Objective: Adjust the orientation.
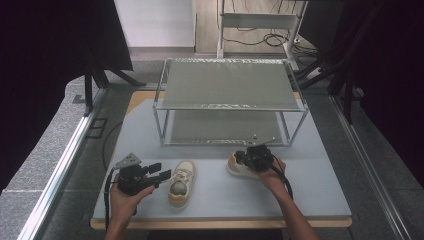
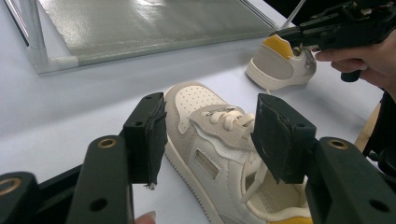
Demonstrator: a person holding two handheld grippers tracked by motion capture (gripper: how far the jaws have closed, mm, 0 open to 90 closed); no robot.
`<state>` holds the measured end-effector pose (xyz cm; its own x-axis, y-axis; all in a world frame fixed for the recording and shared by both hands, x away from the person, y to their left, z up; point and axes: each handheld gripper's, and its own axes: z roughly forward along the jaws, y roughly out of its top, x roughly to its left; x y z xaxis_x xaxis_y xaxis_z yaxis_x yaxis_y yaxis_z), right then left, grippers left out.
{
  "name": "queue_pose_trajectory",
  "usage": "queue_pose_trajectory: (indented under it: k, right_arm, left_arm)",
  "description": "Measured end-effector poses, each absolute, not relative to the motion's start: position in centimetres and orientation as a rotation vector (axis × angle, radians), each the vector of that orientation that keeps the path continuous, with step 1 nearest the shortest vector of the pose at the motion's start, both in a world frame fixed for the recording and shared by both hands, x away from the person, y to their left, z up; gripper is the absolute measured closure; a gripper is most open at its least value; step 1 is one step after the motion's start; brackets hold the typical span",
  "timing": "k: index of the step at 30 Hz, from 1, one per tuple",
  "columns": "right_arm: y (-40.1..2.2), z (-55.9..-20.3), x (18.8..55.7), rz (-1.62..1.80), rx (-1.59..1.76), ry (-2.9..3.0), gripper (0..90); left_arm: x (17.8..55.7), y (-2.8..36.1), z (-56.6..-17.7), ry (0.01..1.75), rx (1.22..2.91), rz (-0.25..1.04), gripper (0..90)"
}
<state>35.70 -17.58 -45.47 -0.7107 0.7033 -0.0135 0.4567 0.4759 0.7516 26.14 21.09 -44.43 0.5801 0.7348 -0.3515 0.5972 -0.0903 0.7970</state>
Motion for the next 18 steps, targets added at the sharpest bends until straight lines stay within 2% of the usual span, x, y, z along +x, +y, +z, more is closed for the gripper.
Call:
queue_pose_trajectory:
  k: [18]
  right_arm:
    - [-18.22,-46.23,34.88,1.132,0.947,2.488,89.9]
  left_arm:
    - [26.08,21.51,-44.35,1.107,1.767,0.172,44.0]
